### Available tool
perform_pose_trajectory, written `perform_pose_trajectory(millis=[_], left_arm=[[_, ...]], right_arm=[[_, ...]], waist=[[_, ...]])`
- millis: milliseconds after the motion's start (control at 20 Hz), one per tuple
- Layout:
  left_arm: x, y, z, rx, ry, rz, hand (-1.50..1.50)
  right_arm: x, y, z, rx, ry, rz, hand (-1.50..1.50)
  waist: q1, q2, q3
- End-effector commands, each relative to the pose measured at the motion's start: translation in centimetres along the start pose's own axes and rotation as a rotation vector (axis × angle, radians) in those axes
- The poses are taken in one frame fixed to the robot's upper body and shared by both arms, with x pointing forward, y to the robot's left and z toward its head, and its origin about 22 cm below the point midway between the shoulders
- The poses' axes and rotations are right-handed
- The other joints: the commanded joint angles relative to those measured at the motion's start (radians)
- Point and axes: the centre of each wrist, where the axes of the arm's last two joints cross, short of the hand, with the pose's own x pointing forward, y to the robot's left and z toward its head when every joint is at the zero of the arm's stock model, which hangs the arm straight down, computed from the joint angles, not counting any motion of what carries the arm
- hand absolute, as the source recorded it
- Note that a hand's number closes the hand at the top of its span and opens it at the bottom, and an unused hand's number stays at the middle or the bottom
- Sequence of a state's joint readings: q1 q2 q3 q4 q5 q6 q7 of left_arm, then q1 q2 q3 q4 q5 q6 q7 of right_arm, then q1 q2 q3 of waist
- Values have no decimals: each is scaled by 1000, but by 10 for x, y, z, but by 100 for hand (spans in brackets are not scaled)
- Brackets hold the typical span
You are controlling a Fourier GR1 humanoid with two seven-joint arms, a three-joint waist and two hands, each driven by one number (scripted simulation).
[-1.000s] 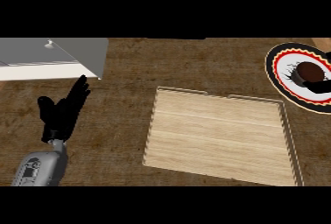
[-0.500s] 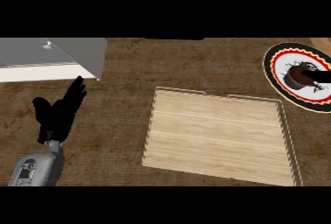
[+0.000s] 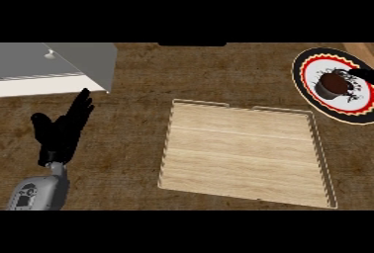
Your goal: Pick the cupcake from the tray and place it in the plate
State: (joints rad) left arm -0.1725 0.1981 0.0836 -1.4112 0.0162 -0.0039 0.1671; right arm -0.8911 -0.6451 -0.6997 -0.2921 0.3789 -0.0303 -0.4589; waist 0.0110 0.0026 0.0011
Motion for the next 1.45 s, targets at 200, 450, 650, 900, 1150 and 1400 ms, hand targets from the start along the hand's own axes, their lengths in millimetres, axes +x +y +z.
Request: perform_pose_trajectory(millis=[200, 450, 650, 900, 1150, 1400], left_arm=[[23, 19, -4, -9, 4, 5, 0], [1, -2, -2, -4, -14, -13, 0], [10, 0, 10, -19, 0, -8, 0], [12, 12, -3, -35, 3, -2, 0], [16, -10, -12, -10, -7, 8, 0], [-3, 4, -1, -25, -4, 7, 0]], right_arm=[[-20, -43, 15, 73, 39, -122, -150], [-28, -65, 23, 27, 3, -119, -150], [-41, -84, 37, 20, 11, -79, -150], [-55, -101, 52, 16, 13, -58, -150], [-64, -106, 61, 8, 39, -36, -150], [-59, -132, 65, 11, 69, 8, -150]], waist=[[6, 3, 1], [16, 9, 2], [19, 7, 2], [12, 6, 2], [14, 9, 3], [23, 12, 4]])
